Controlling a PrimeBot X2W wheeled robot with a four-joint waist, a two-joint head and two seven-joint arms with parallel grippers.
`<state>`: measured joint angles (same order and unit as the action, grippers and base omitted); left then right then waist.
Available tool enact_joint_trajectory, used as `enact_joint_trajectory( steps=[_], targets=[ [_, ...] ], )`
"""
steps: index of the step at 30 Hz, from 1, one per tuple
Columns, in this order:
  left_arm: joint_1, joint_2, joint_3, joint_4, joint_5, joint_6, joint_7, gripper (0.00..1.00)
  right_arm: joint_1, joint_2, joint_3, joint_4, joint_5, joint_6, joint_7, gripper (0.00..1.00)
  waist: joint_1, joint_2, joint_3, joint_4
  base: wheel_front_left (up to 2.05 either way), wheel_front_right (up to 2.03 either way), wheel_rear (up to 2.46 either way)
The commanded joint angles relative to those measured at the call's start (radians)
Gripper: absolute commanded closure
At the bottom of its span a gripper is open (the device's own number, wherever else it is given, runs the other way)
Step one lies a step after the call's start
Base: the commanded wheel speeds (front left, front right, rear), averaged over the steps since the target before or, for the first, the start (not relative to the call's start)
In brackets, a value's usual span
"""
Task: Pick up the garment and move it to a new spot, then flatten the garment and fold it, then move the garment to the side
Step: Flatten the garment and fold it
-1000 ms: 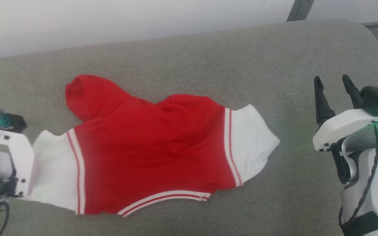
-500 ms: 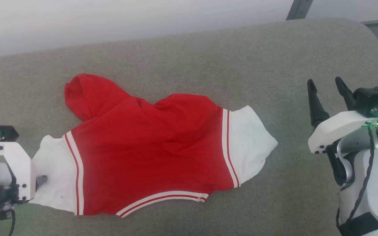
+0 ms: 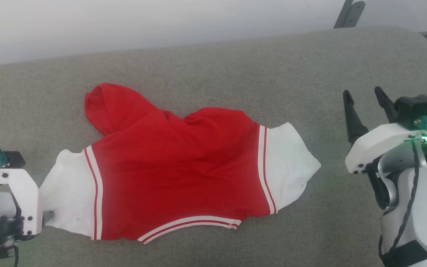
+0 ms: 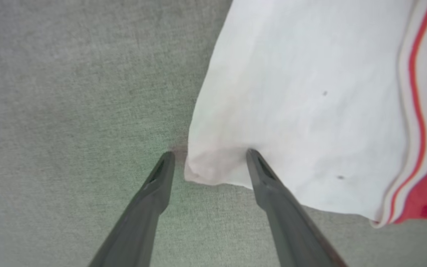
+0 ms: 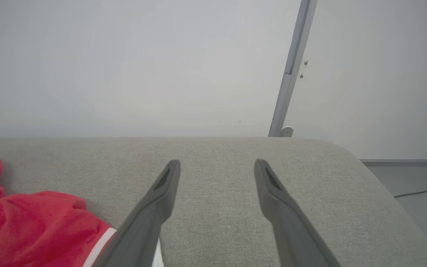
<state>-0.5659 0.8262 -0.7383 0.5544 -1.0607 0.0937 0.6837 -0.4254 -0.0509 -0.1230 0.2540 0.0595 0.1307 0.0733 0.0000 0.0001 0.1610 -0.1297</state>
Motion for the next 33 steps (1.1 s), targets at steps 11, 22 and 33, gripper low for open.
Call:
enact_joint_trajectory(
  steps=[11,22,33],
  targets=[
    [0.019,-0.056,-0.015,0.058,-0.005,-0.042,-0.039,0.13,0.041,-0.015,0.089,-0.032,0.046,0.0,0.189,0.0,0.0,-0.0001,0.044,-0.002,0.0,0.0,0.0],
    [-0.052,-0.093,-0.02,0.08,0.001,-0.083,-0.037,1.0,0.076,-0.103,0.197,-0.069,0.189,0.0,0.623,0.0,0.0,-0.0001,0.1,0.033,0.0,0.0,0.0],
    [-0.13,-0.134,-0.026,0.063,0.024,-0.085,-0.041,1.0,0.061,-0.142,0.25,-0.022,0.233,0.0,0.891,1.0,0.0,-0.0001,0.137,0.087,0.0,0.0,0.0]
  ],
)
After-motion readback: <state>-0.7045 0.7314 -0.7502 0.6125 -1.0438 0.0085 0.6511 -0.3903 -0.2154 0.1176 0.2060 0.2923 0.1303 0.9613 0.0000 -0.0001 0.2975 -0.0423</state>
